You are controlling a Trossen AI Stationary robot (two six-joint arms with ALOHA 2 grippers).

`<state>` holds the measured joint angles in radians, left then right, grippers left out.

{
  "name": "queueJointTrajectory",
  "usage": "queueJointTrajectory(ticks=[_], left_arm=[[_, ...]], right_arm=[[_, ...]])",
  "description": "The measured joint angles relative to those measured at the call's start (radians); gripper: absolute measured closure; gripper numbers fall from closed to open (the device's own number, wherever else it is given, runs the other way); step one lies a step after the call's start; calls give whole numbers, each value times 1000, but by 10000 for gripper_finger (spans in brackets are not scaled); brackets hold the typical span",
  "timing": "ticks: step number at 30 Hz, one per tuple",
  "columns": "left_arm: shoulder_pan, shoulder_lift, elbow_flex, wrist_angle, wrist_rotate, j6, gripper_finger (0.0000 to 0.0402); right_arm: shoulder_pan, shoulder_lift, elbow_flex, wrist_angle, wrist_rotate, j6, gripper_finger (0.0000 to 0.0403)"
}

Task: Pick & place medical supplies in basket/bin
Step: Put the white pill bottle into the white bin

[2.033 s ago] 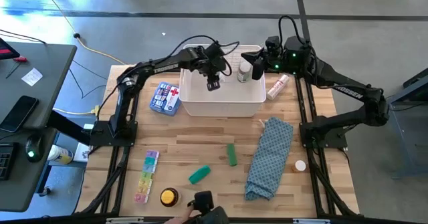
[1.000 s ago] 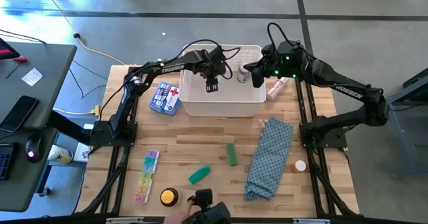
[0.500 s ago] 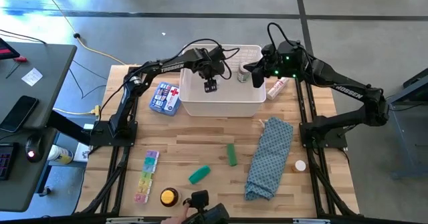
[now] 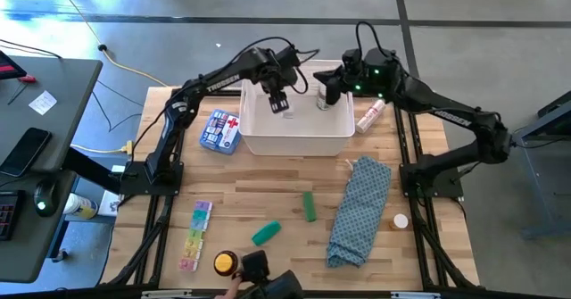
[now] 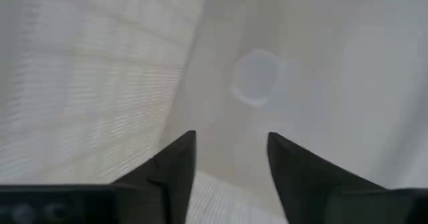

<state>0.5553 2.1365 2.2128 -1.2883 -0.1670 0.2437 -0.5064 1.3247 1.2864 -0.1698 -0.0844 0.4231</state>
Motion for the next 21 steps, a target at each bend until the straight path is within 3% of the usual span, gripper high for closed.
queueJointTrajectory(ticks=[10,14,18,21], left_arm=[[92,-93,87,-124,67,-42,378],[118,-151,87,-117,106,-75,367],[119,-214,87,-101,105,-84,322],[119,-263,87,-83,105,-92,319]], right_arm=[[-42,50,61,13,-42,-53,403],[-75,64,78,40,-36,-66,403],[-89,120,78,50,-101,-84,403],[-76,177,77,71,-134,-95,403]])
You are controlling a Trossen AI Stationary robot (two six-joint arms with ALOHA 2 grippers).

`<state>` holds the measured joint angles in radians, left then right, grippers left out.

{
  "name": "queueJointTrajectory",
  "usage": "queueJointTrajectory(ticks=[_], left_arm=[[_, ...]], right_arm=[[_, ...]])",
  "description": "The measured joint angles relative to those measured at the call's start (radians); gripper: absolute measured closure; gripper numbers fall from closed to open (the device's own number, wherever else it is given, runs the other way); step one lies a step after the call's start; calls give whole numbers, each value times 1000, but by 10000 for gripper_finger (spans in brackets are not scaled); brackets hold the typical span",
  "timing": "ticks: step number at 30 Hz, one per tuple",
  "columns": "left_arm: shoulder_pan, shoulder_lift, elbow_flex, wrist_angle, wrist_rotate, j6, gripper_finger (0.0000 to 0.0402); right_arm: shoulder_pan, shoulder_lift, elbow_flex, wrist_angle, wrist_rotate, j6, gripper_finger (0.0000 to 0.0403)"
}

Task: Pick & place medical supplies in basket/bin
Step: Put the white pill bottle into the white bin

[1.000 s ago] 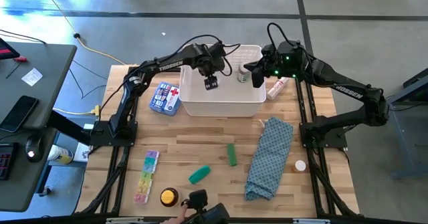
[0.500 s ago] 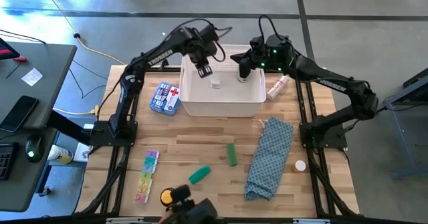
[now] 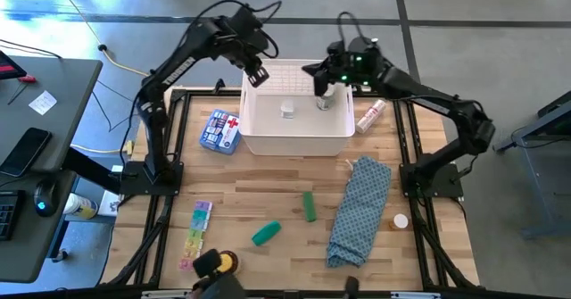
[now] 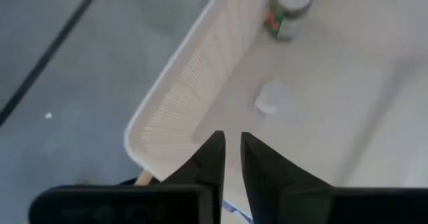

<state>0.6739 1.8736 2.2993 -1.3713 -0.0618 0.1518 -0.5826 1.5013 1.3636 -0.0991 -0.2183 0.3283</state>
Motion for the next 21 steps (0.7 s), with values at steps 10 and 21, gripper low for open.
queueJointTrajectory(ticks=[10,21], left_arm=[[1,-134,0,18,-5,-3,376],[1,-189,0,-60,-66,0,345]], right_arm=[[32,249,251,-105,-13,-123,403],[34,545,660,-580,-4,-318,362]])
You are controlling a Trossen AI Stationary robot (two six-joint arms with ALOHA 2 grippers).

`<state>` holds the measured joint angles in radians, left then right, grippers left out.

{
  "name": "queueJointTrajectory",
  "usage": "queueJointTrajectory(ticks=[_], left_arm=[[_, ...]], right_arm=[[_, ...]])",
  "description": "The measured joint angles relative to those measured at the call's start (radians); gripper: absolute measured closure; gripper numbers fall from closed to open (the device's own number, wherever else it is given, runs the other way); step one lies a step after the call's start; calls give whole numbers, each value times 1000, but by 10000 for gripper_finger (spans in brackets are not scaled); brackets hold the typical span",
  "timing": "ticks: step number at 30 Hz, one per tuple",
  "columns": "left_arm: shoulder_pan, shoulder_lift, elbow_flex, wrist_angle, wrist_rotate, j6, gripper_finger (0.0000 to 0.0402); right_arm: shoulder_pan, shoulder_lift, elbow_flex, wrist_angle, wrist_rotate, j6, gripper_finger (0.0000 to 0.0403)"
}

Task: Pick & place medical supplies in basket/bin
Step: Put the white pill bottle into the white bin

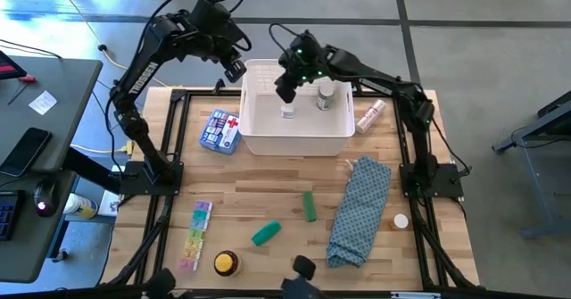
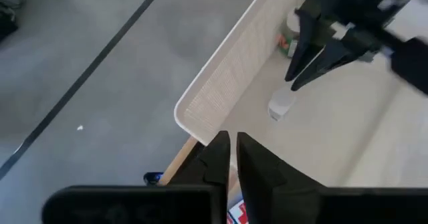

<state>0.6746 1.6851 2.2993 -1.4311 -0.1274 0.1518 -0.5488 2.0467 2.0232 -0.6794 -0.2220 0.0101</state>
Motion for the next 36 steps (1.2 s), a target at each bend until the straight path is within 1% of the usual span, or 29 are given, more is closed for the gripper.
queueJointTrajectory(ticks=[5,8,10,14,18,21,24,31,36], left_arm=[[0,-27,0,-1,-1,0,377],[0,-36,0,-1,0,0,378],[0,-41,0,-1,2,0,363],[0,-43,0,-1,2,-8,309],[0,-47,0,18,3,-8,269],[-1,-51,0,29,3,-7,255],[-1,-51,0,27,4,-6,252],[-1,-51,0,27,34,4,265],[-1,-51,0,37,40,4,273]], right_arm=[[0,52,7,-92,38,-11,297],[0,68,7,-119,60,-26,259],[0,80,7,-129,65,-51,235],[0,104,7,-126,74,-90,192],[0,132,7,-125,87,-105,160],[0,156,7,-127,104,-101,149],[0,169,6,-127,110,-100,147],[-1,182,6,-125,120,-115,155],[-1,181,6,-130,119,-119,153]])
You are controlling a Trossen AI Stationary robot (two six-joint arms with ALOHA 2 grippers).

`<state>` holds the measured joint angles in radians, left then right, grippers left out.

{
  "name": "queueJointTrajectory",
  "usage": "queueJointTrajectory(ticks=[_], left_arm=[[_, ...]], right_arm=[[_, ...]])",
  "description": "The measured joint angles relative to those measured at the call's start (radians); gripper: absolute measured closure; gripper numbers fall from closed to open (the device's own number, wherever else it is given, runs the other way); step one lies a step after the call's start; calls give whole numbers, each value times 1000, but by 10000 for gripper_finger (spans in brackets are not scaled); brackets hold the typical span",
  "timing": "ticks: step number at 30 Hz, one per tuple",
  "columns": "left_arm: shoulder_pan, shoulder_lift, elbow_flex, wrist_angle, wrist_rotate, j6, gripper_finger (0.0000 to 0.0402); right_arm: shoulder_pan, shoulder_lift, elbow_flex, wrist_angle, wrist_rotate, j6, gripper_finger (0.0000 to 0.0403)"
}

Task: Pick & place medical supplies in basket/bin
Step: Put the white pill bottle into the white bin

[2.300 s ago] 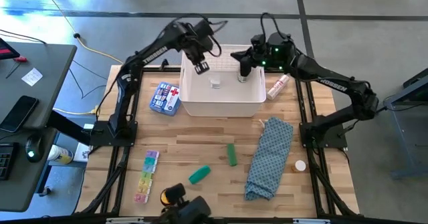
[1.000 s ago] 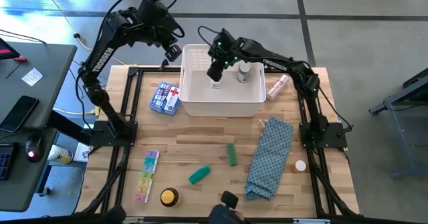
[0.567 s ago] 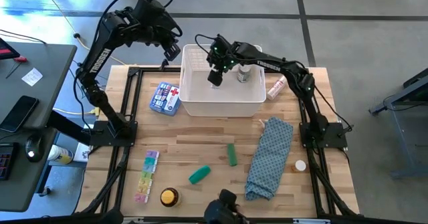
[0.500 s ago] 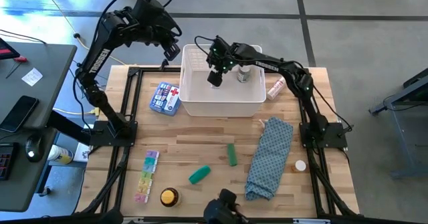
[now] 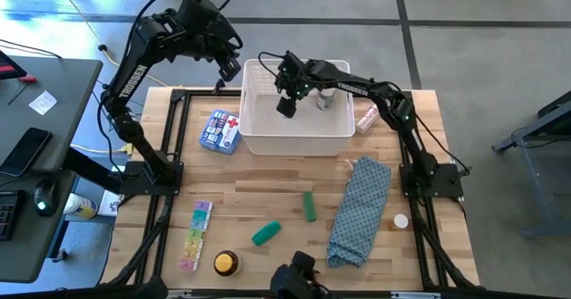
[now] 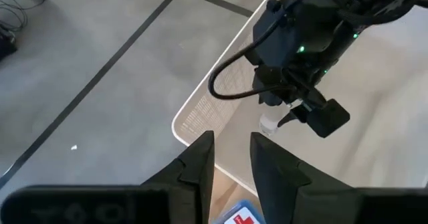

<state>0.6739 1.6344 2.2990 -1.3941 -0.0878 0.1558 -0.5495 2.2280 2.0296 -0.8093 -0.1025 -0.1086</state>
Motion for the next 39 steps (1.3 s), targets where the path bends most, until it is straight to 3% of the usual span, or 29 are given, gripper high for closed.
queueJointTrajectory(ticks=[16,39], left_arm=[[0,1,0,67,81,-4,274],[0,1,0,67,81,-12,273]], right_arm=[[-6,0,0,-18,26,3,161],[-6,-1,0,-9,28,52,170]])
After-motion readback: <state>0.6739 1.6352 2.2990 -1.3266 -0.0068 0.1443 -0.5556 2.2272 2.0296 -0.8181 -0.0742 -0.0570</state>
